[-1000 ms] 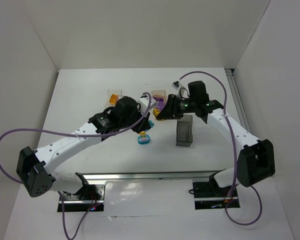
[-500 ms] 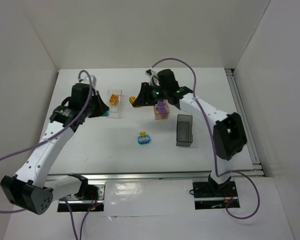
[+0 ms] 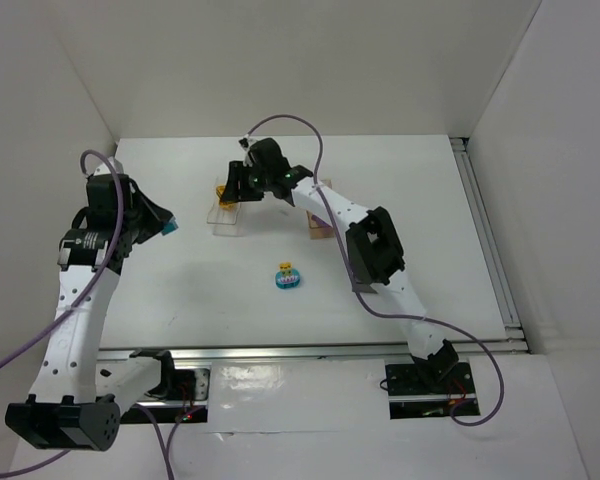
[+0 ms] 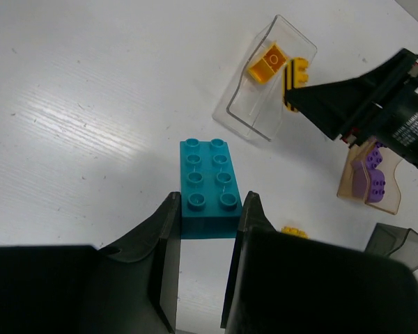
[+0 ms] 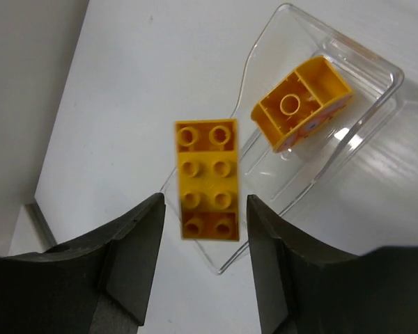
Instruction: Sort the legos into containers by color
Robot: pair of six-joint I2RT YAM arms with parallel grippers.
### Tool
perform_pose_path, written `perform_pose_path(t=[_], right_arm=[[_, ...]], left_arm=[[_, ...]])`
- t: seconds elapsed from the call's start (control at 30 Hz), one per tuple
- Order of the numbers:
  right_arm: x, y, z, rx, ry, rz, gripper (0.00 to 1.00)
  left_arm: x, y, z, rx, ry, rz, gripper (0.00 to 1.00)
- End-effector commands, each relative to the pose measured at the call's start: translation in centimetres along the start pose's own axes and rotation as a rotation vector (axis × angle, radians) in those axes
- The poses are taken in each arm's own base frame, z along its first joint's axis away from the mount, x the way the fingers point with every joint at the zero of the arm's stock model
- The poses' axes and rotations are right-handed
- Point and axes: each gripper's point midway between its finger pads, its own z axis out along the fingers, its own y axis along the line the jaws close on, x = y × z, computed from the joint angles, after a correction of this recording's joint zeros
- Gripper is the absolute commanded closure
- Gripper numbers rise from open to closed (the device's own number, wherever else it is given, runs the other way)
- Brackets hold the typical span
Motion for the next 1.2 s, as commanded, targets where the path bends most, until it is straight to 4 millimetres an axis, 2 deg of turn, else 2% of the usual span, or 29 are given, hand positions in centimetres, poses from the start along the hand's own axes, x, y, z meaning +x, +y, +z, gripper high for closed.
perform_pose_path(t=[0.0, 0.1, 0.13, 0.2, 0.27, 0.3, 0.37, 0.4, 0.47, 0.5, 0.53, 0.57, 0.6, 0.63, 0.67, 0.7, 0.73, 0.77, 0.83, 0.9, 0.93, 1.0, 1.1, 1.13, 1.17], right_arm=[[-1.2, 0.6, 1.0, 0.022, -0.026, 0.004, 0.40], [-0.5, 0.2, 1.3, 0.019, -0.010, 0.009, 0.21], [-0.8, 0.6, 0.9, 0.016, -0.015, 0.007, 0.15], [-1.5, 1.1, -0.7, 0.041, -0.033, -0.004, 0.13], [-2.0, 1.6, -2.4, 0.055, -0.051, -0.040, 0.17], [-2.2, 2.0, -4.8, 0.086, -0.074, -0.052, 0.19], [-1.9, 3.3, -7.1, 0.091, -0.115, -0.111, 0.25], [-0.3, 3.5, -10.0, 0.098, -0.105, -0.118, 0.27], [0.5, 4.1, -12.7, 0.080, -0.135, -0.128, 0.30], [4.4, 2.4, -13.4, 0.094, -0.069, -0.110, 0.32], [3.5, 4.6, -16.6, 0.045, -0.126, -0.132, 0.32], [3.7, 5.2, -17.9, 0.016, -0.148, -0.157, 0.32], [5.9, 4.0, -18.6, 0.055, -0.133, -0.151, 0.32], [5.2, 5.7, -21.0, 0.034, -0.187, -0.181, 0.32], [5.8, 6.9, -21.7, 0.013, -0.197, -0.219, 0.30], [6.3, 7.6, -22.3, -0.001, -0.199, -0.237, 0.27], [6.1, 8.3, -23.2, -0.006, -0.213, -0.252, 0.19], [7.0, 7.9, -23.1, 0.015, -0.181, -0.247, 0.16], [6.2, 9.5, -23.4, 0.001, -0.203, -0.262, 0.11], [6.4, 10.2, -23.2, -0.013, -0.200, -0.250, 0.11], [5.6, 10.2, -22.6, 0.002, -0.214, -0.238, 0.11], [6.1, 10.8, -22.0, 0.011, -0.203, -0.217, 0.11], [5.4, 10.5, -20.5, 0.038, -0.215, -0.168, 0.12], [5.1, 10.9, -20.3, 0.039, -0.224, -0.172, 0.12], [5.5, 10.2, -19.5, 0.059, -0.212, -0.159, 0.12]], left_arm=[[-0.1, -0.8, -0.3, 0.054, 0.007, -0.016, 1.00], [0.0, -1.0, -0.3, 0.065, 0.013, -0.007, 1.00], [-0.1, -1.2, -0.3, 0.079, 0.011, -0.008, 1.00], [-0.3, -1.6, -0.3, 0.098, 0.006, 0.004, 1.00], [0.1, -1.9, -0.1, 0.117, 0.029, 0.020, 1.00], [-0.3, -2.6, -0.1, 0.151, 0.015, 0.029, 1.00], [0.3, -3.9, -0.1, 0.230, 0.053, 0.068, 1.00], [0.6, -4.4, 0.2, 0.260, 0.076, 0.083, 1.00], [1.4, -6.6, 0.2, 0.390, 0.122, 0.114, 1.00], [1.8, -7.0, 0.4, 0.426, 0.142, 0.127, 1.00], [2.6, -8.5, 0.3, 0.513, 0.194, 0.129, 1.00], [2.8, -9.2, 0.6, 0.563, 0.203, 0.144, 1.00], [3.0, -9.9, 0.6, 0.603, 0.221, 0.146, 1.00], [3.2, -10.6, 0.5, 0.655, 0.242, 0.149, 1.00], [4.6, -11.7, 0.6, 0.730, 0.314, 0.153, 1.00], [4.4, -12.4, 0.8, 0.764, 0.317, 0.146, 1.00], [4.8, -13.1, 0.8, 0.803, 0.335, 0.155, 1.00], [5.5, -13.9, 0.8, 0.835, 0.387, 0.129, 1.00], [6.1, -14.7, 1.0, 0.864, 0.407, 0.124, 1.00], [6.9, -15.1, 1.3, 0.862, 0.425, 0.119, 1.00], [6.7, -15.5, 1.3, 0.865, 0.412, 0.119, 1.00], [7.1, -15.5, 1.6, 0.846, 0.413, 0.110, 1.00], [7.2, -15.6, 1.5, 0.845, 0.408, 0.108, 1.00], [7.3, -15.6, 1.5, 0.845, 0.408, 0.108, 1.00], [7.3, -15.6, 1.5, 0.845, 0.408, 0.108, 1.00]])
